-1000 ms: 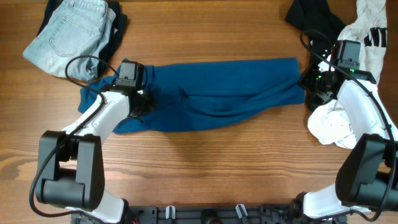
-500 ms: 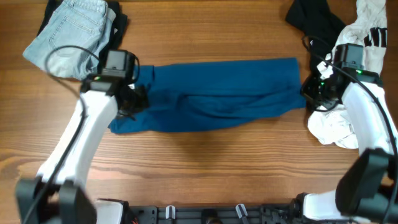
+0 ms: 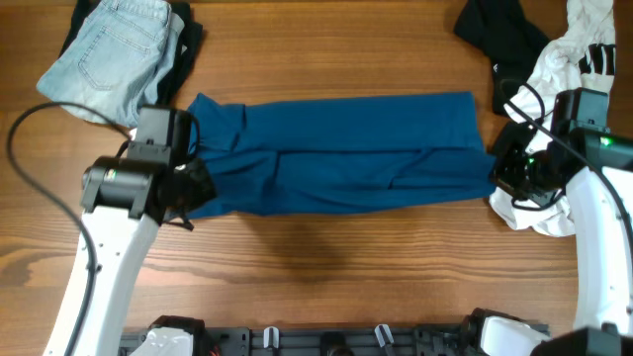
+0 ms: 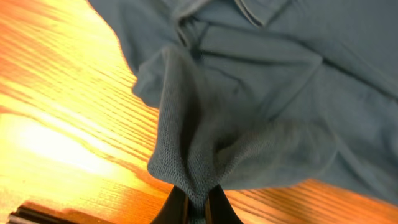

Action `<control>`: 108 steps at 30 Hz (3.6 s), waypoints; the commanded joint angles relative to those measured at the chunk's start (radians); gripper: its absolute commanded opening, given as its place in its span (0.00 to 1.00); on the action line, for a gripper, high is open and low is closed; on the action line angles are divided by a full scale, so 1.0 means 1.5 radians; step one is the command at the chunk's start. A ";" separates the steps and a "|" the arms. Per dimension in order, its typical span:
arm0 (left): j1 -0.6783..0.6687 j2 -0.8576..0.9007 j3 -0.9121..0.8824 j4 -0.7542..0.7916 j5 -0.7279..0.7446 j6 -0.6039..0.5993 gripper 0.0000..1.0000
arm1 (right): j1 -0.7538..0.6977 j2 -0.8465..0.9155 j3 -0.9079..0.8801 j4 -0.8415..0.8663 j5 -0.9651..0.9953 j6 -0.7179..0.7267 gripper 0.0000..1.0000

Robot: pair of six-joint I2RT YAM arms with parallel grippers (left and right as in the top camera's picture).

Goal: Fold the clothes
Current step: 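Press the shirt ends down with both grippers and adjust the folded strip, then grasp the strip's right end with the right gripper and fold it leftward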

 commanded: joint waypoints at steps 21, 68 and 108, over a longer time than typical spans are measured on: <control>0.102 0.100 0.006 0.168 -0.061 -0.031 0.04 | -0.002 0.160 0.013 0.166 -0.097 -0.079 0.04; 0.171 0.285 0.013 0.368 -0.066 0.086 1.00 | 0.039 0.421 0.063 0.328 0.027 -0.255 0.88; 0.217 0.301 0.013 0.379 -0.096 0.089 1.00 | 0.025 0.431 0.392 -0.020 -0.043 -0.221 0.05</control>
